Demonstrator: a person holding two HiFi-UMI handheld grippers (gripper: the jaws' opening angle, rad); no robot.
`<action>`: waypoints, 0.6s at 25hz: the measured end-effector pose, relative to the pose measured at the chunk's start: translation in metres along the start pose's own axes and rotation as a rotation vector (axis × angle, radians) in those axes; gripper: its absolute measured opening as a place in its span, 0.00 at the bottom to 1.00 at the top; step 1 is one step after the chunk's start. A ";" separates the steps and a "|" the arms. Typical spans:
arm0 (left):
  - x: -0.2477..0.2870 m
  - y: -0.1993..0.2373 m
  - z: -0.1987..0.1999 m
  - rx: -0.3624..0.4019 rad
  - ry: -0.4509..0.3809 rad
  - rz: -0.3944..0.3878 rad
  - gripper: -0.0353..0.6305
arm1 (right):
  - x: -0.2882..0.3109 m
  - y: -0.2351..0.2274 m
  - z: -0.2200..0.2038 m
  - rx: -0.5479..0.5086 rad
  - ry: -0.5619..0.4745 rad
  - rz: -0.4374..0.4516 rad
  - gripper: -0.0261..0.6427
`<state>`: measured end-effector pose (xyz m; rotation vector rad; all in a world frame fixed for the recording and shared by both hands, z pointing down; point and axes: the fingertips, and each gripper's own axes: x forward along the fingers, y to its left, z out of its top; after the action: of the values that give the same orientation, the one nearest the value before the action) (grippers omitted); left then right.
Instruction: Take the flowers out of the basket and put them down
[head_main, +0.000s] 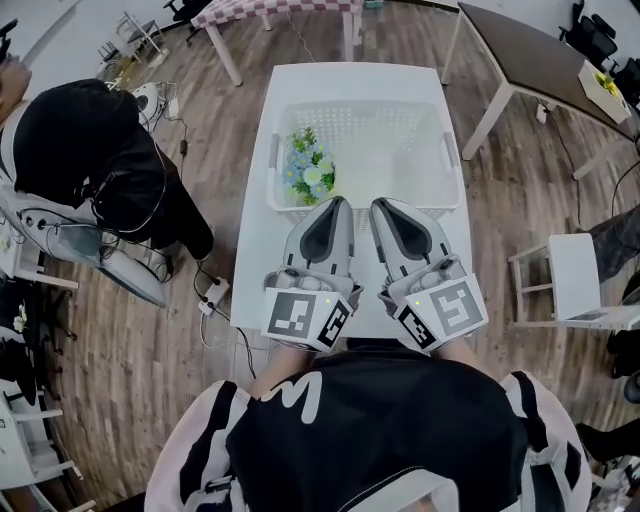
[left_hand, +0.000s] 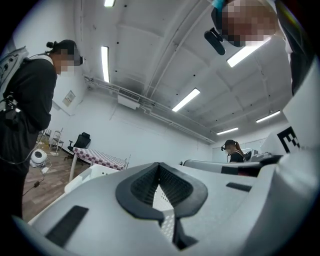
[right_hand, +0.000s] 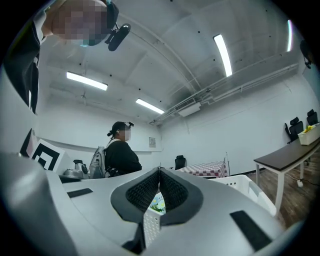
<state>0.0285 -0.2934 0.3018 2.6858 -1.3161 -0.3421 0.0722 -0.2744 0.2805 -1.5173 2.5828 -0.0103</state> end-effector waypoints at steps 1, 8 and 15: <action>0.007 0.002 0.001 -0.001 -0.002 0.006 0.05 | 0.006 -0.005 0.001 0.002 0.001 0.009 0.06; 0.032 0.017 0.008 -0.028 0.018 0.026 0.05 | 0.040 -0.019 0.004 0.041 0.019 0.038 0.06; 0.039 0.038 0.011 -0.005 0.034 0.031 0.05 | 0.057 -0.011 0.001 0.017 0.030 0.041 0.06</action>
<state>0.0198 -0.3480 0.2941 2.6514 -1.3438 -0.2942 0.0548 -0.3294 0.2734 -1.4697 2.6291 -0.0508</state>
